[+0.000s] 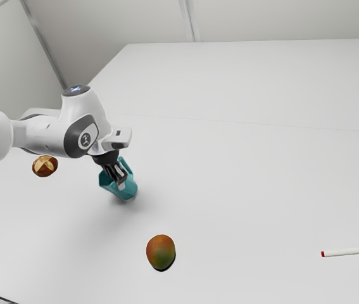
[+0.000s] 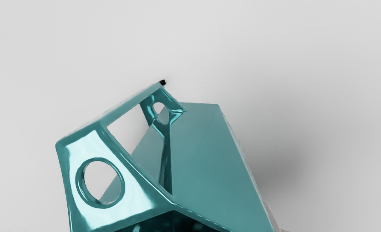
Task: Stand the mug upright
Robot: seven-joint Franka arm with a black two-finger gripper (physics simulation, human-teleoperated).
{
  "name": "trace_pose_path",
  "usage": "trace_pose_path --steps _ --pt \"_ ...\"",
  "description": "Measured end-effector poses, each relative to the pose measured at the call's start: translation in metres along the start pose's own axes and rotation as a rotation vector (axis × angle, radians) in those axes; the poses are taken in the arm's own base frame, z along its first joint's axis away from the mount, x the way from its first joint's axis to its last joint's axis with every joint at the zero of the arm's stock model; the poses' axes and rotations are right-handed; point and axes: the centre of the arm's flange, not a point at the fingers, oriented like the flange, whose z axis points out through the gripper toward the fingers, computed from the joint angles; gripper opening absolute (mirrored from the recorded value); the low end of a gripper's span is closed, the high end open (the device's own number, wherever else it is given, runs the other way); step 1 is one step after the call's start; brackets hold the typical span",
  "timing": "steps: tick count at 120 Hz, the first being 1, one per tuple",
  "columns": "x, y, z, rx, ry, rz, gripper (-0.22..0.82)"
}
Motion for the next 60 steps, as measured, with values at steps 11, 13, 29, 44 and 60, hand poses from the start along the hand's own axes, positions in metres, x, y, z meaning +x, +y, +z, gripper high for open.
trace_pose_path --steps 11,13,29,44,60 --pt "-0.001 -0.001 0.001 -0.002 -0.004 -0.023 -0.06" --pt "-0.001 -0.001 0.001 -0.003 -0.004 -0.027 -0.02" --pt "-0.003 -0.003 0.001 -0.004 -0.007 -0.054 0.26" --pt "-0.003 -0.004 -0.001 -0.002 -0.005 -0.072 0.41" --pt "-0.001 -0.005 -0.016 0.021 0.016 -0.087 0.5"
